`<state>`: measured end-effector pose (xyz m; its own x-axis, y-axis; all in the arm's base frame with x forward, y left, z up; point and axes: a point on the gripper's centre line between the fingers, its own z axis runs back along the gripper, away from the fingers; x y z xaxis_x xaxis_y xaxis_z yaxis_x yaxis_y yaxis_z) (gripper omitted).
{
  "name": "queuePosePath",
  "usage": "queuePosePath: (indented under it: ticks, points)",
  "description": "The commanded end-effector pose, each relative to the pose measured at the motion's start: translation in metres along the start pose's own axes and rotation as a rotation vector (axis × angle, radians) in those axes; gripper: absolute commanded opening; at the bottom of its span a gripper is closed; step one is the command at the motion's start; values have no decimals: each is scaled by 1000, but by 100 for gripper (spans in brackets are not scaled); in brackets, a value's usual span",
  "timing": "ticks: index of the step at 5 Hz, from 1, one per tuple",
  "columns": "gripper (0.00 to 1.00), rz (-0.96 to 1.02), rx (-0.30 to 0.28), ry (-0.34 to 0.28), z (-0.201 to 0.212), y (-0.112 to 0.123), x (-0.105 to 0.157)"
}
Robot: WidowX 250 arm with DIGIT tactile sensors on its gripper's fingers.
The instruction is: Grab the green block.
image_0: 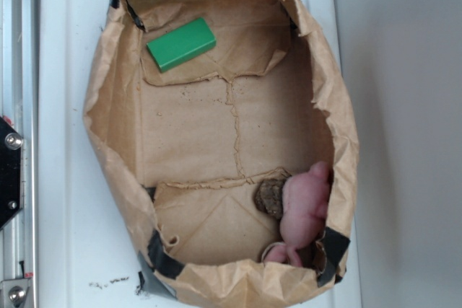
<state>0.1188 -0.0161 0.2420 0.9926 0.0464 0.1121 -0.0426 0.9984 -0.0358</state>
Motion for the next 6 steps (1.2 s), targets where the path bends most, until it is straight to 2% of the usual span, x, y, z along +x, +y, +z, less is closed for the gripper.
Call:
queuePosePath:
  ticks: [1,2,3,4,5,6]
  points:
    - [100,0,0,0,0,0,0]
    - [100,95,-38,21,-11,5,48]
    - [100,168,-44,8,-24,23,96]
    - [100,205,-34,-43,-32,38,122]
    - [100,240,-16,-107,-60,62,151]
    - [100,247,-39,-157,-98,78,164]
